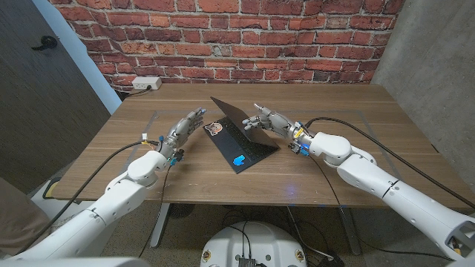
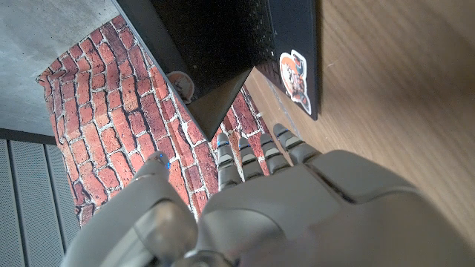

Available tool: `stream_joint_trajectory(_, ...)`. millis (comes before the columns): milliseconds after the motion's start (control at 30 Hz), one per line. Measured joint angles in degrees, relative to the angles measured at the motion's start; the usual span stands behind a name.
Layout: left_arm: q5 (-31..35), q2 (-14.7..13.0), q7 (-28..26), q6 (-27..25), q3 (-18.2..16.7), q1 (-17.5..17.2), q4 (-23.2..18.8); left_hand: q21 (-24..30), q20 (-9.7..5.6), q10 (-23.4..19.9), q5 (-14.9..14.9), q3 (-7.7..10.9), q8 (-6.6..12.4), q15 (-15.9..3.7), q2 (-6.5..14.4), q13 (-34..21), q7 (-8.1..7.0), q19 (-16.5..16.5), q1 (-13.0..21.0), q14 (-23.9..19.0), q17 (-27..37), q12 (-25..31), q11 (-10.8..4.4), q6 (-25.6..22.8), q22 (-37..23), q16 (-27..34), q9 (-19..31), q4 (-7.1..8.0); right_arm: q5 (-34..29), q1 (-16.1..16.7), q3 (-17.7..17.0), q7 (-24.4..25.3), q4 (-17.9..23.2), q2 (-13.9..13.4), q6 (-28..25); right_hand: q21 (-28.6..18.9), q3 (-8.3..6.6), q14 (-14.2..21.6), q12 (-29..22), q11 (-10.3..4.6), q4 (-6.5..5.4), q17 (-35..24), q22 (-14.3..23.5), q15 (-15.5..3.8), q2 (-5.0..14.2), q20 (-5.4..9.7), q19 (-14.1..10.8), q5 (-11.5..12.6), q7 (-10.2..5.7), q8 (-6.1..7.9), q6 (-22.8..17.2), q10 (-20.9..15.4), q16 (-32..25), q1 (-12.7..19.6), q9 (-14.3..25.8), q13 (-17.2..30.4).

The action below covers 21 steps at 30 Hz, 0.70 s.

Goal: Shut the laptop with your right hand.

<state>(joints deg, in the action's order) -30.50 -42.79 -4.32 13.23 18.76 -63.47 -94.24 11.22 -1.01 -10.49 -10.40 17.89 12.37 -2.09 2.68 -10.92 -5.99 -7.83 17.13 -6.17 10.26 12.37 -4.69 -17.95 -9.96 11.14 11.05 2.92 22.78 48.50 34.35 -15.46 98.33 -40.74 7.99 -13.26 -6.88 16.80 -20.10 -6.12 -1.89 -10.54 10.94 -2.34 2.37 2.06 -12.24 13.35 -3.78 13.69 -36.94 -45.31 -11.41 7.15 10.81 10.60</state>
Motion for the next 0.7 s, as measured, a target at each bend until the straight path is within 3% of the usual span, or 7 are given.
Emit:
stream_joint_trajectory(233,6.8,1.0,-8.0,2.5,-2.5,-3.7,-3.6,0.5,-0.5,-3.9,0.0,-0.01,1.24,-0.1,-0.6,0.0,0.29,-1.9,0.6,-2.7,-0.1,0.9,-0.32,-5.1,0.1,0.4,-0.1,-0.48,0.1,-0.8,0.6,-0.9,-0.5,0.3,-0.7,0.0,0.0,0.0,0.0,0.28,0.0,0.0,0.0,0.0,0.0,0.0,0.0,0.0,0.31,-0.03,0.3,0.3,0.4,0.0,0.0,0.0)
stream_joint_trajectory(467,13.2,2.4,-15.6,5.0,-4.9,-6.2,-6.1,0.5,-0.63,-3.9,0.0,-0.25,1.24,-0.15,-0.5,0.0,0.35,-2.0,0.8,-2.8,-0.1,0.9,-0.33,-5.6,0.1,0.4,-0.1,-0.72,0.1,-1.8,1.7,-2.2,-1.4,0.9,-1.5,0.6,0.57,0.0,0.9,0.56,-0.58,0.0,0.0,-0.01,0.18,-0.53,0.5,0.2,0.72,-0.76,1.4,1.6,0.5,-0.2,0.0,0.0)
stream_joint_trajectory(700,16.7,3.7,-18.5,6.8,-6.4,-7.3,-7.5,0.5,-1.15,-4.2,0.0,0.0,1.24,-0.15,-1.1,0.0,0.57,-1.9,1.4,-2.8,-0.1,0.9,-0.63,-6.0,0.1,0.1,-0.1,-0.97,-0.2,-3.0,2.9,-3.4,-2.5,1.5,-2.6,0.7,1.18,-1.0,1.5,0.99,-1.23,-0.3,-0.1,0.0,0.74,-0.7,0.7,0.2,1.28,-1.41,2.6,2.6,0.6,-1.6,0.0,0.0)
